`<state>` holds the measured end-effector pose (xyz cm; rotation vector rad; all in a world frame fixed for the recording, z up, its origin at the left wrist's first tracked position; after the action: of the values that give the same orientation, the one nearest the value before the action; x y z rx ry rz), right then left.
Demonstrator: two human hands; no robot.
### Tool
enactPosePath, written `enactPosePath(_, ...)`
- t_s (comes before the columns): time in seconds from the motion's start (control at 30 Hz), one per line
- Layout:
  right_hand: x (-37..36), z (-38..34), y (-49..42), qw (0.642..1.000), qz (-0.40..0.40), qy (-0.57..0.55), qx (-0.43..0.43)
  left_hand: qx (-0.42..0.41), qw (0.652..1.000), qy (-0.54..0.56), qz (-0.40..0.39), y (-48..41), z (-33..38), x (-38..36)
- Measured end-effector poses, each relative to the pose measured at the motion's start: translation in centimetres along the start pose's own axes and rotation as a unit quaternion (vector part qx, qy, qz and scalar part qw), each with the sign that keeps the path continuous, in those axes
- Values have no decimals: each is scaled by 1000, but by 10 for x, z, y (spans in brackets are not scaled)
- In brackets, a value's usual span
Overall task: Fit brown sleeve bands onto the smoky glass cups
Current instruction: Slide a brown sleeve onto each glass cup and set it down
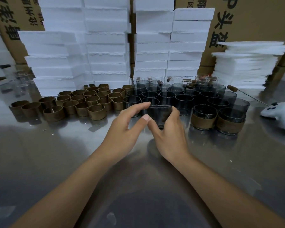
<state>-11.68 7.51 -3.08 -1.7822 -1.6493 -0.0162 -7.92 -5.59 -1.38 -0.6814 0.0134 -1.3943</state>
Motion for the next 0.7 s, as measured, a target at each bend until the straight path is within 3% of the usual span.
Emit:
enactPosePath(0.43, -6, -2, 3, 995, -62, -39, 62, -5, 1000, -11, 24, -2, -1, 4)
enactPosePath(0.7, -7, 0, 2, 992, -92, -55, 60, 70, 992, 105, 6, -10, -3, 2)
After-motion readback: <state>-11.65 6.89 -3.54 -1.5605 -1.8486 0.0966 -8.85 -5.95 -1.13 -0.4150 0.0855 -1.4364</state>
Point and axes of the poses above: each hand's wrist, its own y-axis away from the middle knuckle, its own x-axis out of the back of the hand, z = x × y, the point moved 2 cm from there along -y, towards the middle knuckle
